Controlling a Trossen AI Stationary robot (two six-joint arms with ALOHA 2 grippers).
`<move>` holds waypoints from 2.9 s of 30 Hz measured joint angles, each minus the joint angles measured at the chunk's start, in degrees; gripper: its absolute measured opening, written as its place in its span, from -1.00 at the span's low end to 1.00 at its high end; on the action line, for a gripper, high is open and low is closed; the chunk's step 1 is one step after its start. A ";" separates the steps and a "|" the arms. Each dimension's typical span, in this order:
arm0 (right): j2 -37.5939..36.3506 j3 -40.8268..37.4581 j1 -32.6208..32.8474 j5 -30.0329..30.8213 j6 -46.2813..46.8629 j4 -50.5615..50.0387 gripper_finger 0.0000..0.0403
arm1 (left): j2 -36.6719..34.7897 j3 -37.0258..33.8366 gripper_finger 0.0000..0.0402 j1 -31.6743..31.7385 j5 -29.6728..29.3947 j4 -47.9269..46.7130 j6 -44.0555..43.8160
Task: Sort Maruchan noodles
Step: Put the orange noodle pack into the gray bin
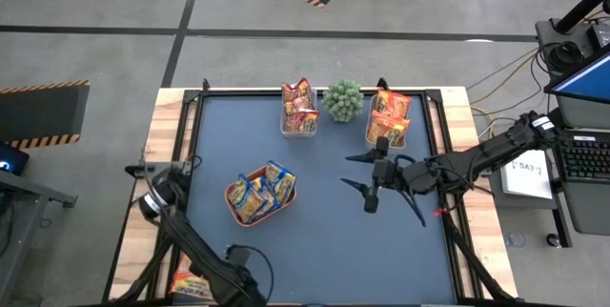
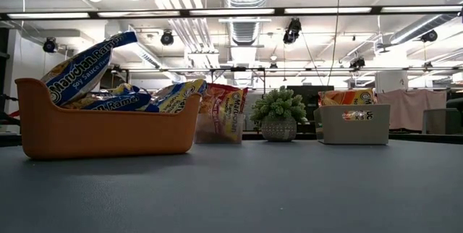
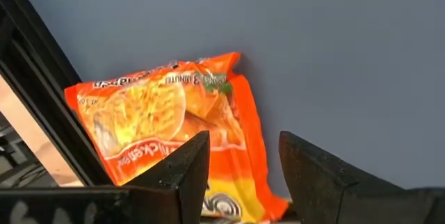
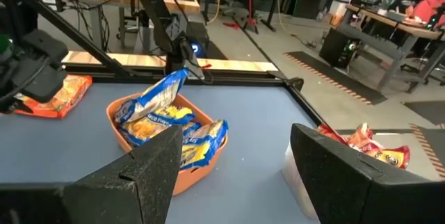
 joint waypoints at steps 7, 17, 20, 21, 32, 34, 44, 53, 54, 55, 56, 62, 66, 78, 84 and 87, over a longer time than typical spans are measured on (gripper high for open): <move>0.00 0.01 -0.02 0.00 -1.29 0.63 0.27 | 2.77 0.00 -0.22 -0.11 -1.26 -1.92 0.00; 0.00 0.01 -0.02 -0.02 -1.98 0.63 0.27 | 5.23 -0.11 -0.22 -0.30 -2.01 -4.87 0.73; 0.00 0.01 -0.02 0.00 -1.99 0.65 0.27 | 5.56 -0.11 -0.24 -0.38 -1.98 -4.85 0.79; 0.00 0.01 -0.02 -0.02 -1.97 0.63 0.27 | 5.62 -0.11 -0.26 -0.42 -1.98 -4.86 0.79; 0.02 -0.03 -0.02 0.00 -1.90 0.63 0.27 | 5.64 -0.39 -0.82 -1.01 -1.98 -3.82 0.81; 0.02 -0.03 -0.02 0.00 -1.90 0.63 0.27 | 5.64 -0.48 -0.94 -1.03 -2.06 -3.43 0.81; 0.02 -0.07 -0.04 0.00 -1.88 0.63 0.27 | 5.64 -0.48 -1.00 -0.98 -3.84 -0.96 1.73; 0.02 -0.07 -0.03 0.02 -1.88 0.62 0.27 | 5.36 1.04 -1.00 0.06 -9.43 2.27 5.20; 0.02 -0.08 -0.03 0.02 -1.87 0.61 0.27 | 5.36 1.61 -1.00 0.27 -11.12 2.40 6.12; 0.02 -0.09 -0.03 0.02 -1.86 0.62 0.27 | 5.36 2.41 -1.00 0.47 -13.46 2.74 7.53; 0.02 -0.09 -0.02 0.01 -1.87 0.62 0.27 | 5.35 3.18 -1.00 0.71 -16.11 3.44 8.96; 0.02 -0.09 -0.03 0.02 -1.86 0.61 0.27 | 5.31 8.65 -1.00 4.47 -37.76 8.66 20.37; 0.02 -0.09 -0.02 0.02 -1.87 0.61 0.27 | 5.25 11.37 -1.00 8.52 -41.06 10.06 34.35; -2.92 -0.14 0.00 0.00 0.71 -6.58 0.27 | 5.25 12.63 -1.00 20.67 -49.93 20.82 75.05; -11.70 -0.73 0.72 0.19 7.92 -17.04 0.27 | 5.22 13.57 -1.00 27.61 -53.53 30.68 82.77; -15.38 -2.55 1.73 0.11 10.15 -20.24 0.27 | 5.22 13.55 -1.00 30.93 -53.36 34.61 82.66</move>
